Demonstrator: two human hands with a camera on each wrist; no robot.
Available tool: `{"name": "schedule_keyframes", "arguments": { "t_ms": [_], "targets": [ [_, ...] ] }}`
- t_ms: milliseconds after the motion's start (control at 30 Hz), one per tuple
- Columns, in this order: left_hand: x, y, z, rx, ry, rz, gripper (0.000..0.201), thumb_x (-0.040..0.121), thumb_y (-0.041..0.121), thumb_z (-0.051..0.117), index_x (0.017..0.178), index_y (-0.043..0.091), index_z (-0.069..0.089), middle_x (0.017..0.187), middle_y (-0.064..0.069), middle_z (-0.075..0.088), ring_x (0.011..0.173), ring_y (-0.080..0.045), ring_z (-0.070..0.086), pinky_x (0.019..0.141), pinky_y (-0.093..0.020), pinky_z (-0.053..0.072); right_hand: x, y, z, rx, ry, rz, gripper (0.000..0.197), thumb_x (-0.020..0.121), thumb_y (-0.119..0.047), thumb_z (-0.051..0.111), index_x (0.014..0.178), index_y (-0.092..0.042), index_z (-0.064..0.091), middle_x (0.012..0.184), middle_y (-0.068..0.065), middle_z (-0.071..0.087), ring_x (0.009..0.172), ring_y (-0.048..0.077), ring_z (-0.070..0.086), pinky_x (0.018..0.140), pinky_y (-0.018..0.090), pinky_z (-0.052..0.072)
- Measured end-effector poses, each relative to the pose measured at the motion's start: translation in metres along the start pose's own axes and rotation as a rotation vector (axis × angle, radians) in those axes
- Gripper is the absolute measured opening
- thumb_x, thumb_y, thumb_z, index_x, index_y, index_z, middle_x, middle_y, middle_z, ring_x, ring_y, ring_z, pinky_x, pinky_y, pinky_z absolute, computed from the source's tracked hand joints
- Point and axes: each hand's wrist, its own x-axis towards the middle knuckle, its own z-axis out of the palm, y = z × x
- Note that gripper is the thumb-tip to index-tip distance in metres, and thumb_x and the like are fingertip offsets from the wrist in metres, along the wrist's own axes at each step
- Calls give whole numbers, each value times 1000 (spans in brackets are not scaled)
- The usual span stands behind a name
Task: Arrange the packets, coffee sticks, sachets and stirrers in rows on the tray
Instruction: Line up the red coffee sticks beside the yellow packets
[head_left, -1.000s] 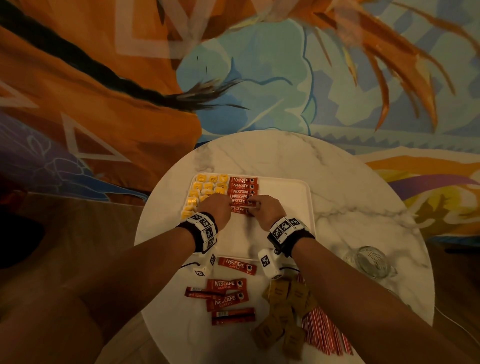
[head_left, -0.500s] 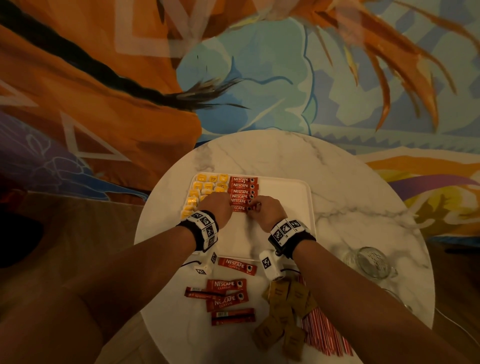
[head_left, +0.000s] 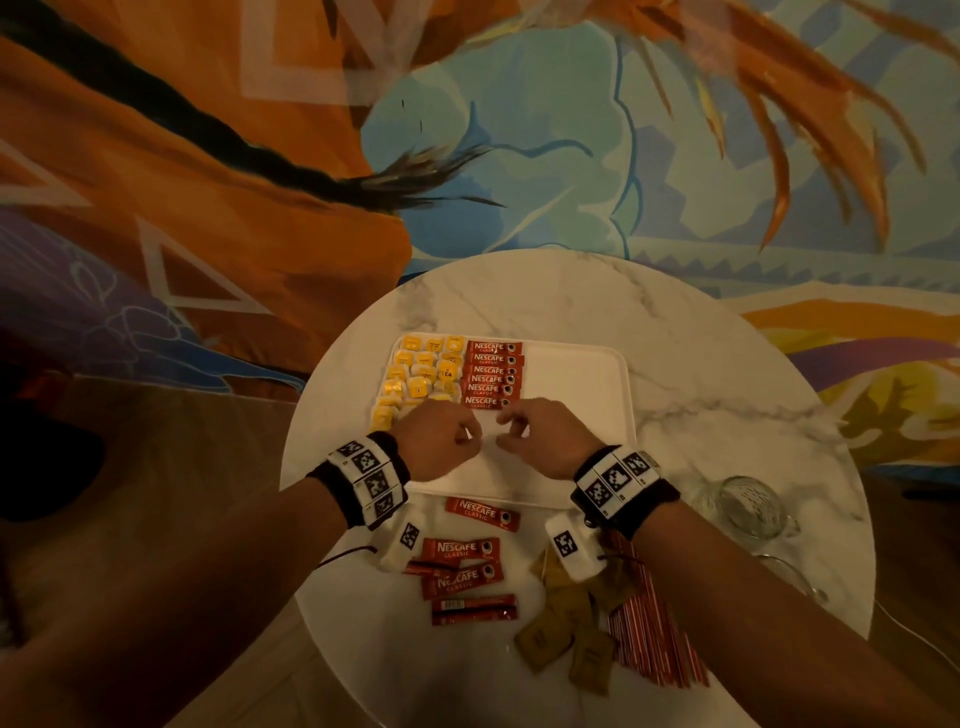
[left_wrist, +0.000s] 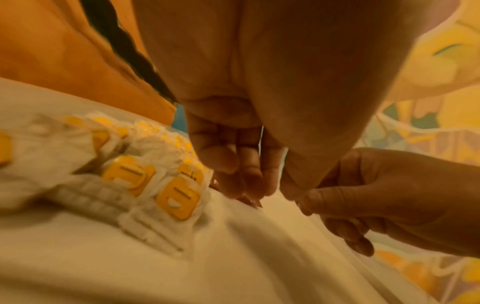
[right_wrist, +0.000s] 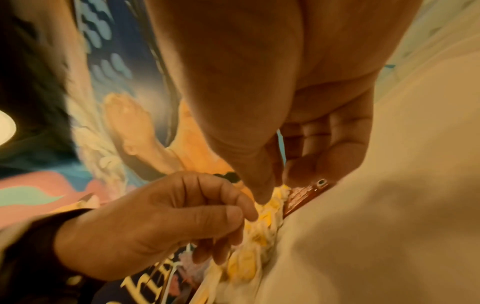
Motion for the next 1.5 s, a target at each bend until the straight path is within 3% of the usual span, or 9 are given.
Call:
{"name": "schedule_keyframes", "arguments": {
  "t_ms": [133, 233, 367, 467, 767, 1000, 1167, 1400, 1500],
  "targets": [
    [-42, 2, 5, -14, -128, 35, 18, 92, 34, 65, 102, 21, 74, 99, 6, 73, 83, -5, 63, 78, -27, 54, -37, -6, 7, -93, -125, -95, 25, 92, -35, 67, 113, -22, 72, 102, -5, 72, 86, 7, 61, 79, 22, 47],
    [-69, 2, 12, 44, -214, 42, 25, 93, 32, 65, 113, 20, 72, 107, 4, 73, 94, -9, 66, 85, -31, 55, -56, -7, 19, -148, -231, -121, 23, 93, -36, 64, 111, -27, 74, 105, -8, 73, 83, 3, 62, 76, 21, 48],
    [-93, -6, 22, 124, -297, 25, 41, 91, 35, 68, 129, 19, 63, 123, 0, 66, 109, -15, 62, 94, -32, 50, -66, -7, 36, -255, -273, -129, 29, 95, -41, 59, 120, -31, 71, 114, -10, 71, 100, 13, 64, 84, 30, 52],
    [-102, -14, 29, 159, -331, -31, 53, 87, 40, 74, 134, 21, 57, 128, 0, 60, 115, -17, 57, 98, -33, 47, -68, -6, 45, -277, -270, -110, 30, 97, -47, 54, 118, -32, 69, 110, -9, 71, 97, 14, 65, 82, 32, 52],
    [-111, -8, 54, 119, -261, -38, 89, 51, 75, 77, 127, 40, 47, 118, 11, 51, 104, -11, 52, 93, -37, 51, -71, -19, 48, -282, -286, -104, 32, 93, -43, 61, 122, -32, 67, 119, -7, 70, 108, 16, 64, 88, 34, 52],
    [-118, 9, 74, 106, -126, -51, 119, 46, 64, 85, 144, 35, 25, 138, 5, 35, 119, -18, 43, 98, -41, 50, -83, -27, 51, -379, -372, -173, 61, 73, -62, 74, 123, -33, 54, 106, -9, 68, 96, 15, 65, 76, 27, 43],
    [-117, 10, 77, 147, -180, -65, 79, 67, 51, 84, 132, 29, 46, 122, 2, 42, 108, -19, 48, 91, -35, 49, -91, -23, 65, -436, -358, -214, 75, 70, -53, 81, 132, -26, 48, 110, -1, 65, 98, 20, 63, 81, 30, 45],
    [-117, 3, 82, -19, -172, -62, 52, 82, 43, 75, 129, 29, 57, 107, 2, 51, 95, -19, 56, 88, -33, 47, -92, -22, 72, -432, -316, -235, 34, 84, -46, 67, 114, -31, 60, 100, 3, 53, 82, 25, 62, 69, 36, 50],
    [-117, 2, 81, -37, -160, -64, 37, 87, 38, 71, 121, 27, 63, 103, -1, 56, 93, -19, 57, 87, -34, 46, -92, -23, 74, -434, -301, -247, 25, 90, -41, 61, 110, -27, 63, 98, 4, 55, 83, 26, 61, 65, 34, 41]
  ]
}}
